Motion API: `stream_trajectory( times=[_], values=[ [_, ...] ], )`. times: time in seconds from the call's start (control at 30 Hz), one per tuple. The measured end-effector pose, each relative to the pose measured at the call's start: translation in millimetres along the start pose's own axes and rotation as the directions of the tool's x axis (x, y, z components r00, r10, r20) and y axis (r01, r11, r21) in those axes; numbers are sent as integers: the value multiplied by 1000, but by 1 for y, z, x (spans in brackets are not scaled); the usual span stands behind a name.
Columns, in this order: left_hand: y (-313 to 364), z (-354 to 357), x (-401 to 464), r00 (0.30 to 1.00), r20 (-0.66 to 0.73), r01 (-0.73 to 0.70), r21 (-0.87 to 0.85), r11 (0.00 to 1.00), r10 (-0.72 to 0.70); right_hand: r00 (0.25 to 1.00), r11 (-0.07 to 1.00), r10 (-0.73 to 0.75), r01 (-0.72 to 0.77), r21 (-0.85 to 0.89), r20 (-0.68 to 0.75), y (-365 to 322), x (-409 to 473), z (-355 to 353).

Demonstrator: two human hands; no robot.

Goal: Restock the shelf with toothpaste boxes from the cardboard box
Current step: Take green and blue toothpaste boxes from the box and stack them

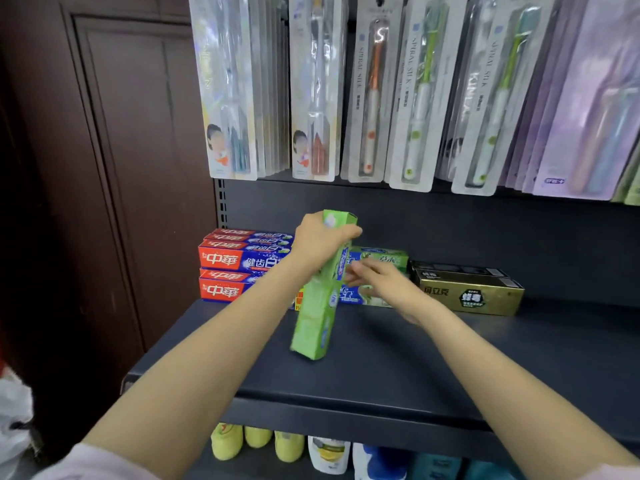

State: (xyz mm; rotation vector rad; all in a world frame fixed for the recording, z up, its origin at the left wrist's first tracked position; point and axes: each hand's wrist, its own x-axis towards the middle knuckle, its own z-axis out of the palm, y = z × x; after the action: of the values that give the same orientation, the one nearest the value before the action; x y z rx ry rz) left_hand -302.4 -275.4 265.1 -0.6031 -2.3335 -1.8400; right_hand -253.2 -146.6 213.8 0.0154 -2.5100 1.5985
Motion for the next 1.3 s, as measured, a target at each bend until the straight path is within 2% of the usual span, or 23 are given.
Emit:
stream_trajectory(
  times=[0.03, 0.07, 0.1, 0.17, 0.23, 0.33, 0.4, 0.5, 0.53, 0.6, 0.67, 0.73, 0.77, 0.8, 0.83, 0.9, 0.93, 1.03, 1.1, 1.13, 1.2, 1.3],
  values=[
    [0, 3, 2, 998, -27, 47, -94, 994, -50, 993, 983, 42, -61, 171, 112, -5, -6, 4],
    [0, 5, 3, 994, -50, 91, -187, 978, -102, 981, 958, 46, -97, 269, 190, -7, -9, 6],
    [-1, 6, 5, 987, -68, 124, -269, 955, -147, 973, 951, 28, -96, 293, 228, -7, -12, 7],
    [-4, 6, 7, 974, -86, 162, -395, 904, -212, 977, 971, 1, -53, 232, 215, -8, -15, 6],
    [-6, 5, 8, 969, -39, 196, -481, 855, -245, 990, 985, 19, -43, 164, 143, -9, -17, 1],
    [-13, 2, 11, 969, 52, 232, -518, 823, -241, 995, 990, 26, -40, 136, 98, -8, -13, -10],
    [-16, -1, 10, 976, 48, 208, -487, 848, -211, 998, 986, 17, -26, 162, 56, -6, -8, -14],
    [-24, -5, 7, 988, 47, 157, -354, 922, -150, 996, 983, 21, -5, 183, -85, -7, -4, -14],
    [-24, -4, 4, 984, 99, 171, -313, 934, -148, 988, 980, 40, -10, 199, -147, -8, -1, -13],
    [-22, 1, -6, 946, 291, 208, -209, 955, -142, 972, 962, 91, -31, 270, -214, -10, 3, -8],
    [-16, 6, -17, 882, 460, 132, -25, 991, -106, 975, 952, 121, -62, 300, -184, -15, 2, -7],
    [-13, 5, -18, 889, 454, 30, 74, 997, -60, 978, 958, 104, -49, 284, -182, -16, 1, -10],
    [-13, 1, -14, 904, 423, 24, 77, 997, -55, 972, 973, 75, -23, 229, -222, -16, 0, -13],
    [-14, -3, -10, 908, 414, 52, 58, 997, -72, 955, 997, 13, 12, 81, -295, -14, 0, -18],
    [-14, -8, -7, 898, 429, 91, 38, 995, -98, 929, 988, -83, 30, -152, -360, -12, 0, -24],
    [-10, -16, -7, 852, 498, 180, 11, 984, -162, 899, 823, -269, 28, -567, -346, -8, 2, -35],
    [-8, -19, -6, 824, 535, 228, -13, 974, -186, 898, 741, -338, 68, -668, -283, -9, 1, -38],
    [-3, -27, -3, 756, 635, 269, -83, 960, -158, 891, 616, -433, 185, -766, -134, -14, 4, -47],
    [-1, -31, 1, 732, 665, 207, -6, 978, -151, 888, 582, -449, 206, -787, -101, -17, 7, -55],
    [0, -33, 4, 741, 654, 143, 70, 987, -154, 891, 576, -441, 191, -795, -104, -18, 8, -59],
    [2, -33, 10, 811, 573, -28, 232, 972, -113, 912, 619, -386, 142, -772, -142, -18, 7, -64],
    [0, -26, 21, 887, 462, -190, 330, 925, 17, 906, 694, -338, 55, -718, -256, -9, 6, -66]
  ],
)
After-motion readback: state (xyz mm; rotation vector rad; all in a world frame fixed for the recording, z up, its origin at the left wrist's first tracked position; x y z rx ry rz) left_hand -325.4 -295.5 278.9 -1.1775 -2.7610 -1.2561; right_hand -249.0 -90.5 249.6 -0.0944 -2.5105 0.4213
